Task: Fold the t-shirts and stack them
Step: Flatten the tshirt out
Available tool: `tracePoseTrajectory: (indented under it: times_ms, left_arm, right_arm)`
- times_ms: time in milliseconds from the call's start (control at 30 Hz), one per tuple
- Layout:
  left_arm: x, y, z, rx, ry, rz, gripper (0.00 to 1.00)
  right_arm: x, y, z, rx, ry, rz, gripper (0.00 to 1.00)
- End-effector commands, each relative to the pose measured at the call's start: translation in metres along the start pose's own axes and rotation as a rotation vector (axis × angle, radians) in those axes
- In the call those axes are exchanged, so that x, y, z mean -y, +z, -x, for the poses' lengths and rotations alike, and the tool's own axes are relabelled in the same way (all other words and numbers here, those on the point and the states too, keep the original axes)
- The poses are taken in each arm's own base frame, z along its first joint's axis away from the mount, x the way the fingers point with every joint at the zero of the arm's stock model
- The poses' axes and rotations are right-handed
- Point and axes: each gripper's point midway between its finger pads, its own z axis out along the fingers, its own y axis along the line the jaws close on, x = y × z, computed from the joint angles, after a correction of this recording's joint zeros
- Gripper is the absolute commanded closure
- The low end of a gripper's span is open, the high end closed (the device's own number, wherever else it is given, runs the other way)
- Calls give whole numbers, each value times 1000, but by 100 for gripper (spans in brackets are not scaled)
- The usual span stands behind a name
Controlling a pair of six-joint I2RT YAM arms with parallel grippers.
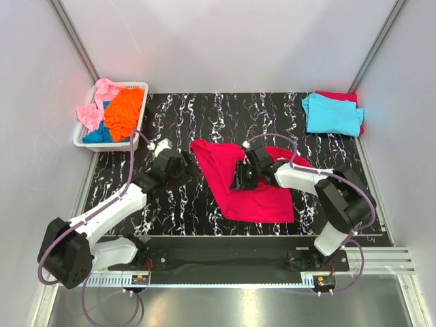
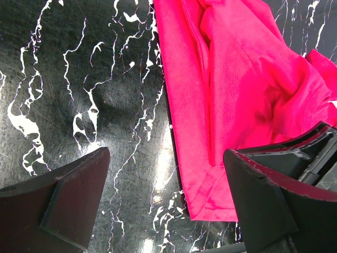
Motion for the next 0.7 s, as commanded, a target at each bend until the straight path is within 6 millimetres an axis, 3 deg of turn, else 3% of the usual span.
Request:
tracePoseTrajectory:
  times_ms: [0, 333, 667]
  left_arm:
    - [-3, 2, 5, 31, 0, 3, 5]
    - [-5, 2, 4, 32, 4, 7, 5]
    - [-7, 0, 5, 37, 7, 9, 5]
  right_arm:
    - [-20, 2, 3, -10, -44, 54, 59]
    - [-31, 9, 0, -19, -70, 63, 60]
    - [-27, 30, 0, -45, -84, 33, 61]
